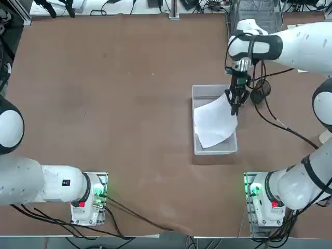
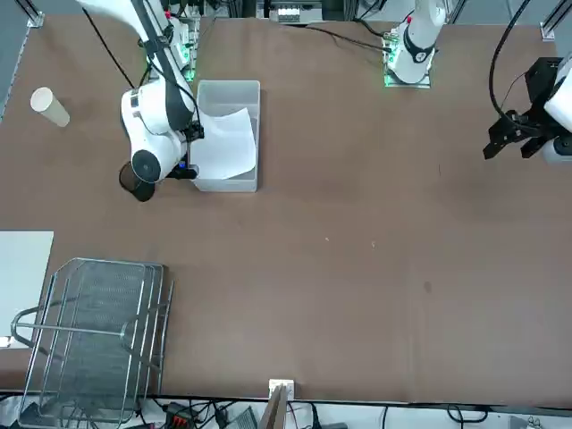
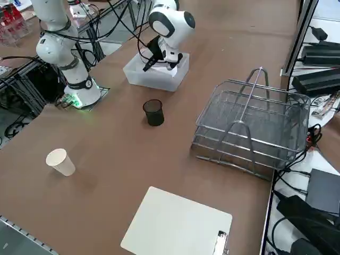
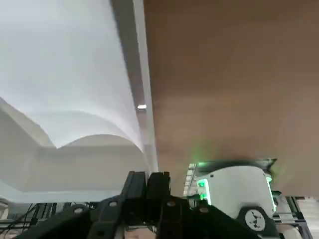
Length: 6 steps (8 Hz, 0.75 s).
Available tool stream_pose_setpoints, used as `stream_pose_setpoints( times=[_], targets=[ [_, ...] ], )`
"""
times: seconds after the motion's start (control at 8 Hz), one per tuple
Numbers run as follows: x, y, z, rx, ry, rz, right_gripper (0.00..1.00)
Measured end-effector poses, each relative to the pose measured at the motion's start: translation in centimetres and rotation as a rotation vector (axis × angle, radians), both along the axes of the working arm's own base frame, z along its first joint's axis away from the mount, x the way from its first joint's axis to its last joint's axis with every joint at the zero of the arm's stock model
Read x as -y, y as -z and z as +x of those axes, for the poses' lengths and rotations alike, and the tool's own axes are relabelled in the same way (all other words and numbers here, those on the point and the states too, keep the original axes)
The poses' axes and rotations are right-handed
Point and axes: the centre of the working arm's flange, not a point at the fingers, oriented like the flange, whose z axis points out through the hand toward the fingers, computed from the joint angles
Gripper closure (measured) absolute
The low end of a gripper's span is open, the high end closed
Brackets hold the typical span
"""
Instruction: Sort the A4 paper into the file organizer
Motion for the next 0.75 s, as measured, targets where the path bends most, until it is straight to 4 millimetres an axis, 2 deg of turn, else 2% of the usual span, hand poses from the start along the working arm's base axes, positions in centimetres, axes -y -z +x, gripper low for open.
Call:
stream_pose_setpoints(
  times=[0.12, 0.38, 0.5, 0.75],
  targets=[
    [0.1, -1.6, 0.9, -0.008, 0.001, 0.004, 0.99],
    [1.4, -6.9, 3.9, 0.013, 0.027, 0.024, 0.99],
    [3.0, -10.5, 6.1, 0.052, 0.059, 0.041, 0.99],
    [8.3, -19.1, 10.5, 0.192, 0.149, 0.076, 0.99]
  ],
)
